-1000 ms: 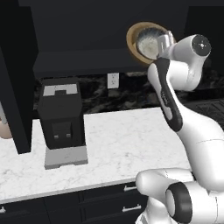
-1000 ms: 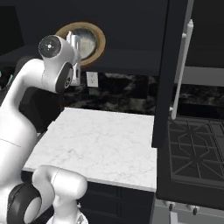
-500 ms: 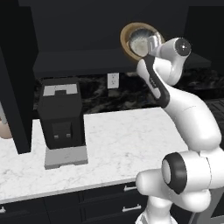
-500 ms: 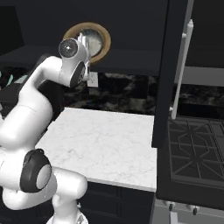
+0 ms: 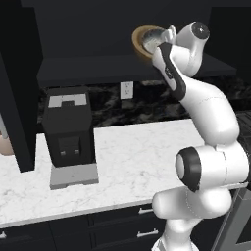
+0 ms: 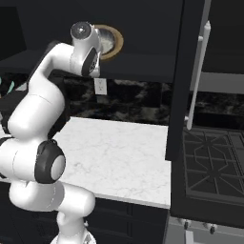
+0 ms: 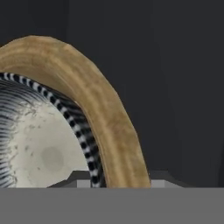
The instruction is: Pick up the bowls on the counter and stack them on top of one another in the open cabinet. Place the smaller bowl on top of the larger bowl.
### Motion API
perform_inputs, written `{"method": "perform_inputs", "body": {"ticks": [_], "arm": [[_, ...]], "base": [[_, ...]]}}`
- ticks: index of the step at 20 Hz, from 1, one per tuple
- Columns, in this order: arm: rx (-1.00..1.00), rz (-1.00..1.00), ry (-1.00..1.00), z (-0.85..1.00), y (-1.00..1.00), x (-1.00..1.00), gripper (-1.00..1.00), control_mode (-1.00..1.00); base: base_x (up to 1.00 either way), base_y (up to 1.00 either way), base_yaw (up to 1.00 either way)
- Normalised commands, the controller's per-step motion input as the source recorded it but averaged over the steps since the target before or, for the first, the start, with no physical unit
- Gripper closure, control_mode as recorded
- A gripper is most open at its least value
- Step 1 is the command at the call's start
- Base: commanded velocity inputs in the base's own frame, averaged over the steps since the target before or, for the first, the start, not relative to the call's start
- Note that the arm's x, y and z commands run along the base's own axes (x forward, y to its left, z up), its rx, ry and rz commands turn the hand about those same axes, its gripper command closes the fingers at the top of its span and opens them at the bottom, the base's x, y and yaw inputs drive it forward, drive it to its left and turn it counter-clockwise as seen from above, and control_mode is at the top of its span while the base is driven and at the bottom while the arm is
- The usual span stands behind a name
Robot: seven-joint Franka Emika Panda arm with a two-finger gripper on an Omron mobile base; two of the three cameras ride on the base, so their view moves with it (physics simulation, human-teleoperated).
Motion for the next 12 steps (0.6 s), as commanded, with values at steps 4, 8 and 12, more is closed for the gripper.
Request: {"method": "perform_inputs", "body": {"ticks": [4,8,12], "arm": [[0.00,0.00,0.00,-0.44,0.00,0.46,1.00,-1.00],[0.00,0.00,-0.05,-0.50,0.03,0.36,-1.00,-1.00],[0.00,0.00,-0.07,-0.19,0.00,0.33,-1.00,-1.00]], "base": [[0.00,0.00,0.00],[0.00,0.00,0.00],[0.00,0.00,0.00]]}}
